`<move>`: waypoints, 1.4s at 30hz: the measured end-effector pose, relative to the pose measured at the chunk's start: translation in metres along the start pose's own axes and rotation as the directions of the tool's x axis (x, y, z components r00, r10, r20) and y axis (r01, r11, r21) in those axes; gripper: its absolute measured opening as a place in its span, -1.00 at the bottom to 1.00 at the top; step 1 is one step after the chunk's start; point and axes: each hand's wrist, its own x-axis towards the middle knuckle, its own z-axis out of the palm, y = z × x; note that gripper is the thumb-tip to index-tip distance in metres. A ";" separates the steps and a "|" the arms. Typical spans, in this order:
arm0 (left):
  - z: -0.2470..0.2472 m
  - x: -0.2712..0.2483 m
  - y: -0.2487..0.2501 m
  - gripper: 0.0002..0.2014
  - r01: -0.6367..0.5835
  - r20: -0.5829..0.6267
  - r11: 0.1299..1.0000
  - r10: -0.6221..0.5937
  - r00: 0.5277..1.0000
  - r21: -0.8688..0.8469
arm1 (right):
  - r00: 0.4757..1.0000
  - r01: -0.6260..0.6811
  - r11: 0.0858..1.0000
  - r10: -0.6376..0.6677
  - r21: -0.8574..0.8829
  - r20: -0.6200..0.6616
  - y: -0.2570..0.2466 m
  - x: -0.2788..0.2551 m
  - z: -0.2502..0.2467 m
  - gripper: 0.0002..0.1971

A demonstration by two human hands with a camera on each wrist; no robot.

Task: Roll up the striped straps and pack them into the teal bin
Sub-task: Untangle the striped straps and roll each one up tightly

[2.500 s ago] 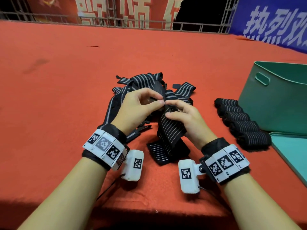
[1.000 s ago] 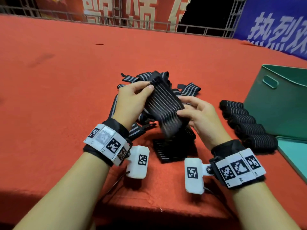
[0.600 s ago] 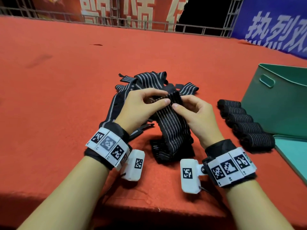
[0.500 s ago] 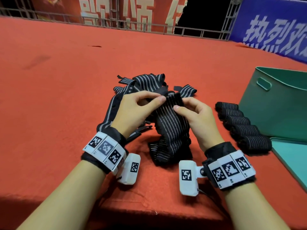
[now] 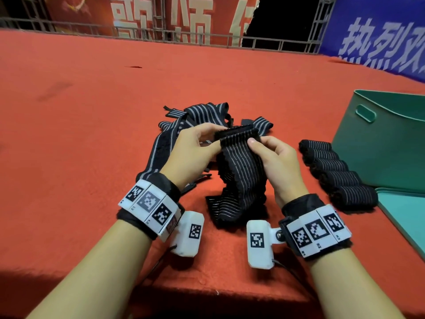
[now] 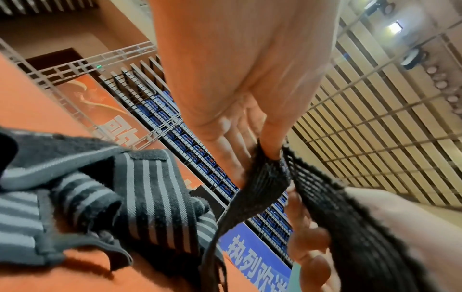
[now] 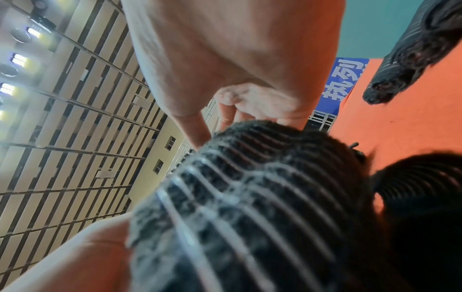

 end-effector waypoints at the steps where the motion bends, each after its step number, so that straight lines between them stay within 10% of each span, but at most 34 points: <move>1: 0.001 -0.001 0.000 -0.89 0.020 0.004 0.999 -0.020 1.000 -0.044 | 1.000 -0.007 1.000 0.007 0.011 -0.007 0.000 -0.001 0.000 -0.89; 13: 0.007 0.001 0.003 -0.71 0.205 0.114 0.947 -0.182 0.977 -0.246 | 0.997 -0.007 0.998 0.012 0.070 -0.074 0.008 -0.003 0.013 -0.90; 42: 0.000 -0.001 0.001 -0.83 0.087 0.086 0.995 -0.083 0.993 -0.041 | 0.979 0.169 0.978 -0.181 -0.121 -0.095 0.013 -0.004 0.011 -0.91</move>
